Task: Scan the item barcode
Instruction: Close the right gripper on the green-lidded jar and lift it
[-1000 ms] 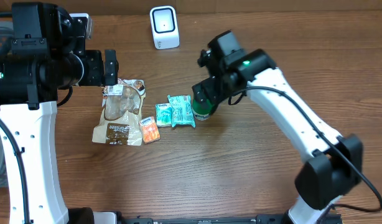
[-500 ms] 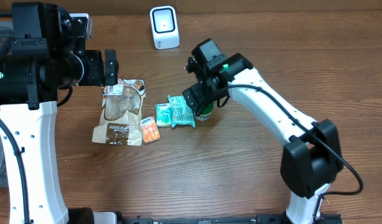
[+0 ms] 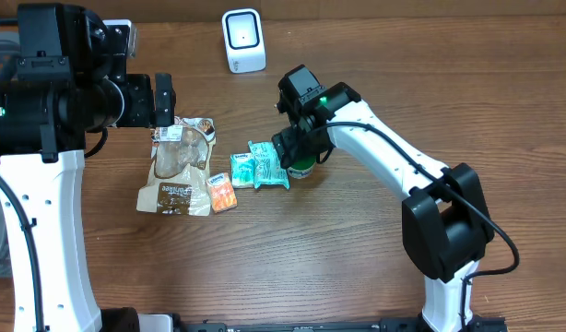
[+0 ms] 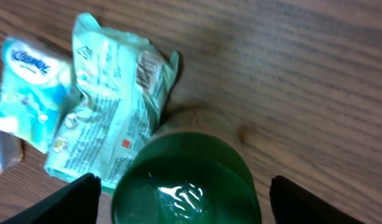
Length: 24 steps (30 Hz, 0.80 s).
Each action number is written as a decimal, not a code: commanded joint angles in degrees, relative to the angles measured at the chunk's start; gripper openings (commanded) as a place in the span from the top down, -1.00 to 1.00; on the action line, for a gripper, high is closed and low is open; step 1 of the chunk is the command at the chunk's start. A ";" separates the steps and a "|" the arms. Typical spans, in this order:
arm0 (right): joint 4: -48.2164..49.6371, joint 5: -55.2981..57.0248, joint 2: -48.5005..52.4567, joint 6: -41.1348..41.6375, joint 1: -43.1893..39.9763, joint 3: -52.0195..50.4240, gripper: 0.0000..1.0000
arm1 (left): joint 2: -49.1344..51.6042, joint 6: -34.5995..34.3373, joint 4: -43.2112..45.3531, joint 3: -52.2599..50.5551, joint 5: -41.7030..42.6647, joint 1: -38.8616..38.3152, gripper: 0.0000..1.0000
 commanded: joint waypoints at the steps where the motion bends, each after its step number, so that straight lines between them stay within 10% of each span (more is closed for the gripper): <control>1: -0.74 -0.31 1.27 0.87 -0.24 1.64 -0.66 | -0.22 -0.15 -0.04 0.70 -0.17 0.28 -0.99; 24: -1.79 -6.01 -0.46 -0.22 -2.05 2.58 0.09 | -0.22 -0.13 -0.04 0.70 -0.17 0.28 -0.99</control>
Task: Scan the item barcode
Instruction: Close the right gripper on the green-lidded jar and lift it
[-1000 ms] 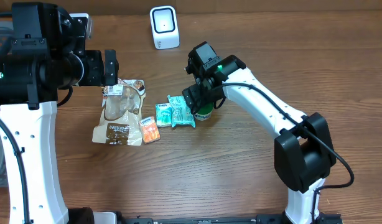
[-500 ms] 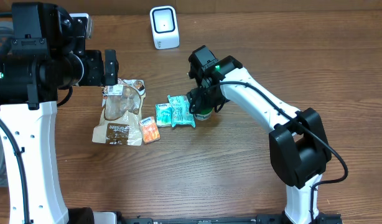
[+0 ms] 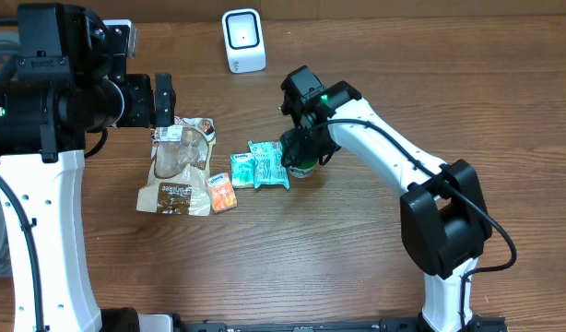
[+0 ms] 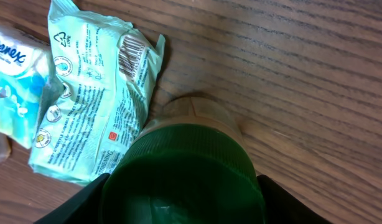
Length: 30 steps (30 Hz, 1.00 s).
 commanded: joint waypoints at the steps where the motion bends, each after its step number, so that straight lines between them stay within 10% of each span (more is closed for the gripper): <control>1: 0.15 -6.93 -1.95 -1.68 -1.40 2.27 0.10 | -0.22 -0.13 -0.04 0.70 -0.17 0.28 -0.99; 18: -4.37 -55.06 -12.52 -24.85 -16.74 2.43 0.11 | -0.22 -0.15 -0.04 0.70 -0.17 0.28 -0.99; 30: -5.51 -72.22 -17.51 -25.51 -22.43 2.43 0.13 | -0.22 -0.13 -0.04 0.70 -0.17 0.28 -0.99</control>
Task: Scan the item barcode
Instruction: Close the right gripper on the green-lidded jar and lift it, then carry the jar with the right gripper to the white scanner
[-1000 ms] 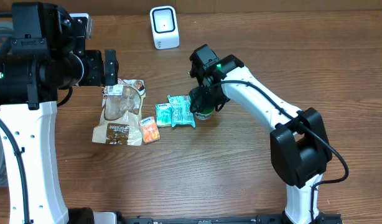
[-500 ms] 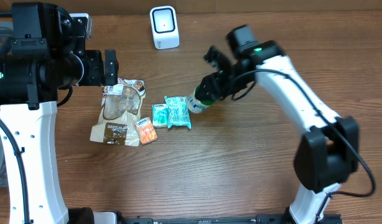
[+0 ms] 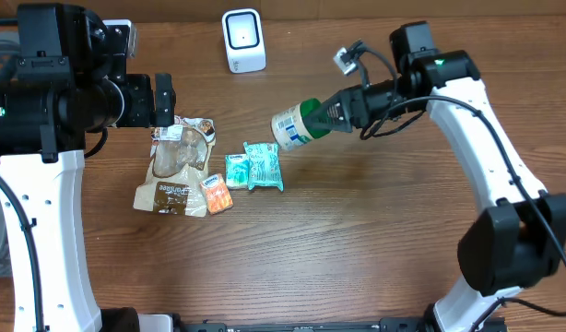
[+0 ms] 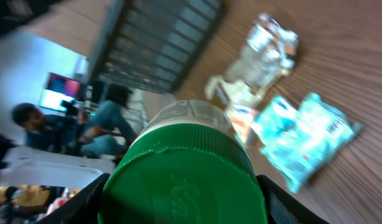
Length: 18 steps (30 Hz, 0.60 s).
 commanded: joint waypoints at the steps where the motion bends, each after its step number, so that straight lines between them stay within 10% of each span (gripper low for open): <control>1: 0.02 -9.49 -5.66 -1.03 -1.99 2.12 0.13 | -0.22 -0.13 -0.04 0.70 -0.17 0.28 -0.99; 18: -0.02 -7.23 -11.32 2.01 -5.11 2.12 0.10 | -0.22 -0.15 -0.04 0.70 -0.17 0.28 -0.99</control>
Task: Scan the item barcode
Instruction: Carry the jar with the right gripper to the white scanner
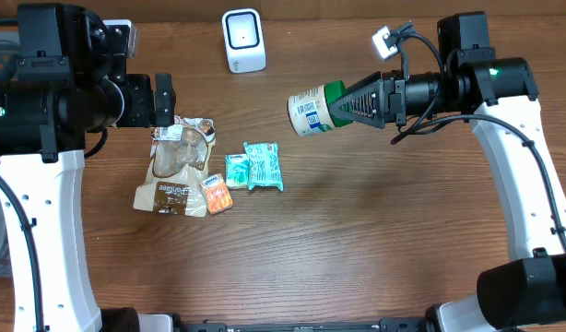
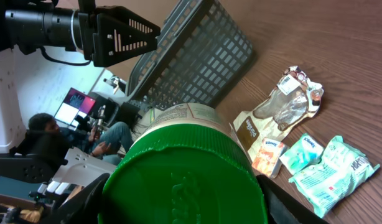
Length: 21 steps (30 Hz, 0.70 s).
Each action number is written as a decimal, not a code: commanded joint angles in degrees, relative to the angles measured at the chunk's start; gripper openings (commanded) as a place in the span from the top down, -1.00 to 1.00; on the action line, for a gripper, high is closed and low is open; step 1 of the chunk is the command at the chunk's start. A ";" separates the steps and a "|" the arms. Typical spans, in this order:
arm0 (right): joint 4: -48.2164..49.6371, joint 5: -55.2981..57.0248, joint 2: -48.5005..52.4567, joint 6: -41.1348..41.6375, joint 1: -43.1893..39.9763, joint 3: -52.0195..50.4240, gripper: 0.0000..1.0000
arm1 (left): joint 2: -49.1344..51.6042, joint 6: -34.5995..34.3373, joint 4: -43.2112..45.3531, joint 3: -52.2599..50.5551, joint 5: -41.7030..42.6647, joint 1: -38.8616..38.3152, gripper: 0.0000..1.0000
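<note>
A jar with a green lid (image 1: 311, 111) hangs on its side above the table, its label facing up. My right gripper (image 1: 343, 103) is shut on the lid, which fills the right wrist view (image 2: 178, 180), with a black finger (image 2: 85, 202) on either side. The white barcode scanner (image 1: 243, 40) stands at the back of the table, left of the jar. My left gripper (image 1: 163, 100) hovers over the top of the brown snack bag (image 1: 177, 171), holding nothing; its fingers look shut in the right wrist view (image 2: 125, 34).
Two pale green tissue packs (image 1: 253, 168) and a small orange packet (image 1: 218, 194) lie beside the snack bag. A dark wire basket (image 2: 197, 56) stands off the table's left side.
The right arm has moved right and a little back with the jar, which now lies more level and a little nearer the scanner's row. The left arm is unchanged.
My right gripper stood open over the jar, upright beside the tissue packs. Then its fingers were down round the lid. Then the jar was off the table, tipped on its side, and now it is held level farther right.
</note>
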 commanded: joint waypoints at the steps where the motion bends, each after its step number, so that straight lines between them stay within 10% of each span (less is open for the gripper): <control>1: 0.11 0.81 -1.55 0.35 -0.37 2.10 0.10 | -0.22 -0.15 -0.04 0.70 -0.17 0.28 -0.99; 21: 15.89 54.31 0.00 11.08 15.13 2.03 0.13 | -0.22 -0.15 -0.04 0.70 -0.17 0.28 -0.99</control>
